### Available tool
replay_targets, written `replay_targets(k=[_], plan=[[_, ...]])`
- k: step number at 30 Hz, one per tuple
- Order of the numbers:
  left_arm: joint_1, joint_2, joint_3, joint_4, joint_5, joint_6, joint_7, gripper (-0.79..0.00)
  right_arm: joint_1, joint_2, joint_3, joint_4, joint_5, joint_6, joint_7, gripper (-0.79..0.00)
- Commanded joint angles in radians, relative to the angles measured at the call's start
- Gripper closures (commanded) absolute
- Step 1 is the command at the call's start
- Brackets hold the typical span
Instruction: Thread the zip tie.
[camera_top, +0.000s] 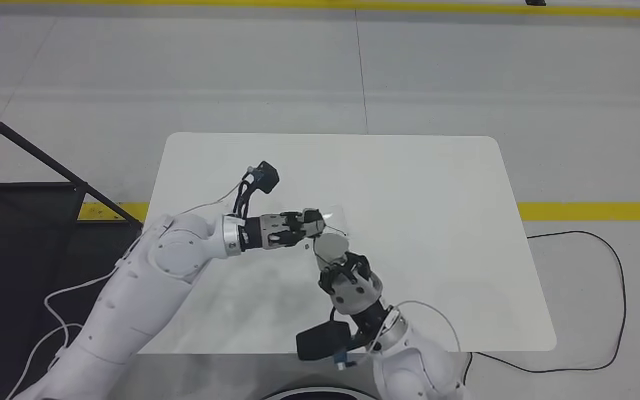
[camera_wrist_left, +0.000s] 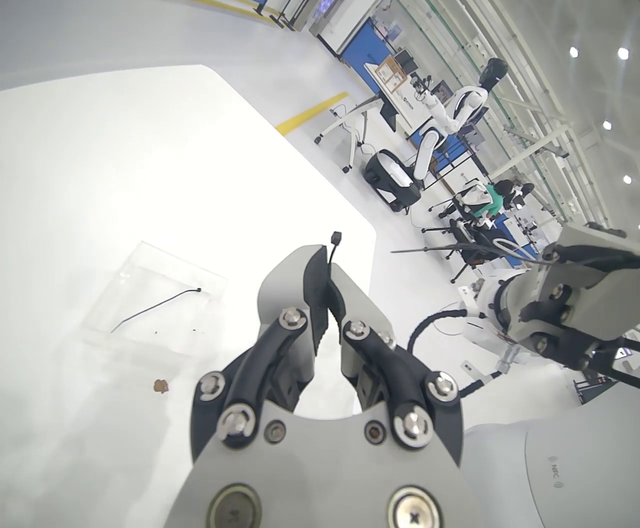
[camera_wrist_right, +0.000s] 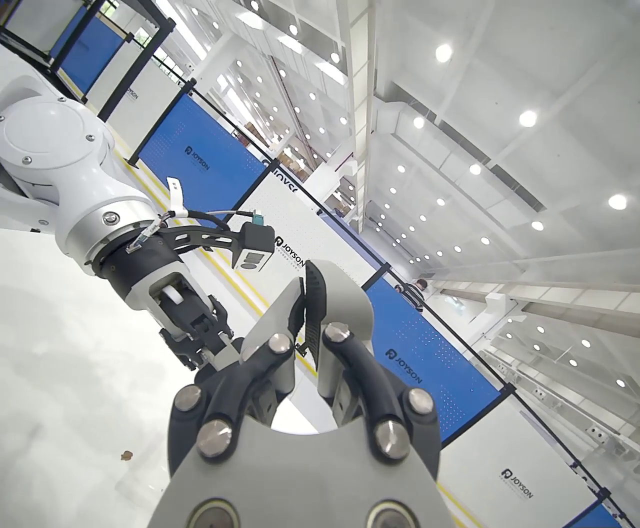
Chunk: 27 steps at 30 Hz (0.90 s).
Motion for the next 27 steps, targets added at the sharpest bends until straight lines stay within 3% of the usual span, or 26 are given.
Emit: replay_targets(k=[1, 11, 27], plan=[[-0.001, 0.001, -0.003, 0.003, -0.009, -0.003, -0.011, 0.000, 0.006, 0.000, 0.002, 0.004, 0.008, -0.005, 0.003, 0.000], [-0.003, 0.002, -0.010, 0.005, -0.016, -0.012, -0.036, 0.000, 0.007, 0.013, 0.039, -0.048, 0.038, -0.143, 0.023, 0.000], [-0.002, 0.003, -0.010, 0.005, -0.017, -0.011, -0.038, 0.000, 0.017, 0.018, 0.041, -0.024, 0.026, -0.103, 0.015, 0.000]])
